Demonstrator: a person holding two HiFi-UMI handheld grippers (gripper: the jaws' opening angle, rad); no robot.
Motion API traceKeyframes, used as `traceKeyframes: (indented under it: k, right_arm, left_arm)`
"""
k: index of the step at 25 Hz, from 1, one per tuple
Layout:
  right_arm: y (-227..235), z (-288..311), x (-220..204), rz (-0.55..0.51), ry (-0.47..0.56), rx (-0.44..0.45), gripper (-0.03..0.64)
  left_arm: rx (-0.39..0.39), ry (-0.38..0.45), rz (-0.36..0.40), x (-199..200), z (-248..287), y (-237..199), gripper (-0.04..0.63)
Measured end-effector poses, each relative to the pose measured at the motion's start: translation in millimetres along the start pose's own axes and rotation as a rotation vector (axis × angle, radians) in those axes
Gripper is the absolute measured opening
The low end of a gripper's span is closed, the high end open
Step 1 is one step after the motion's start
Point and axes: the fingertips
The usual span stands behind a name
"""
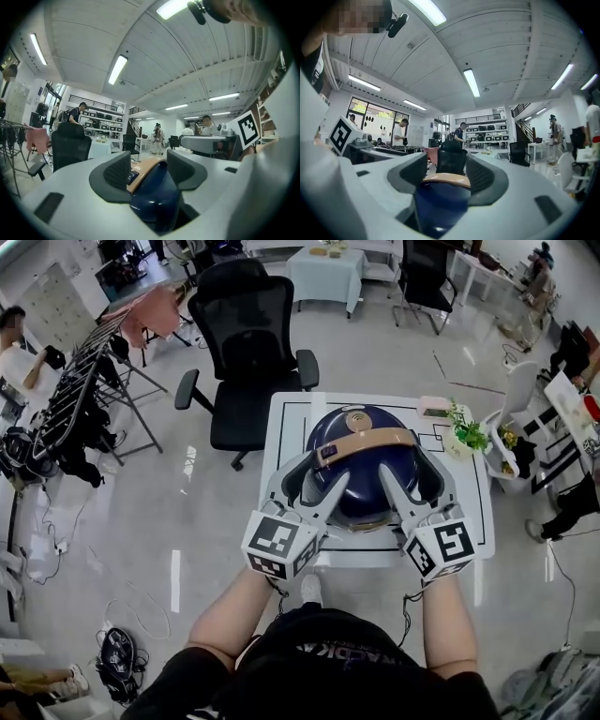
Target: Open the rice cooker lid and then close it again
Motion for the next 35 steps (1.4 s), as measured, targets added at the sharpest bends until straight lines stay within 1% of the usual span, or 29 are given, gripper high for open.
traceKeyframes:
  k: [2,6,7,14,20,26,29,35]
  right_arm:
    - [2.3,4.1,-1.0,-0.003,0.001,-0.013,0.244]
    - [6.9,11.3,0.7,-0.015,0.005,-0.044,0.244]
    - [8.2,12.1,0.8,-0.016,0.006,-0.055,0.244]
    - [10.7,15.7,-0.4,-0.060,-0.012,-0.105,0.244]
    - [10.9,24.2,-5.9,-0.097,-0.047,-0.118,0.244]
    - [9.3,30.4,-17.0,-0.132,-0.101,-0.112,0.244]
    - [8.4,34.0,-22.6,-0.154,-0.131,-0.093,0.244]
    - [9.4,41.3,-29.7,-0.222,-0.184,-0.048,0.244]
  left_arm:
    - [0.003,0.000,-0.001,-0.5,3.4,-7.6,0.205]
    - [0.017,-0.003,-0.007,-1.7,11.9,-25.1,0.017]
    - [0.013,-0.010,-0.007,-2.9,14.7,-27.7,0.003]
    - [-0.040,-0.049,0.005,-14.4,31.1,-35.1,0.003]
    - [-0.067,-0.090,-0.007,-27.7,41.3,-41.8,0.003]
    - [-0.081,-0.119,-0.019,-37.1,48.4,-43.9,0.003]
    - [-0.076,-0.137,-0.019,-43.3,50.7,-44.8,0.003]
    - [-0.053,-0.132,-0.009,-43.8,51.7,-44.2,0.003]
Point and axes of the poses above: the fingertips, and each gripper's own axes: z forward along the fingers, y to its right, x out of its top, and after that the axes turned 4 degrees about z, right-handed
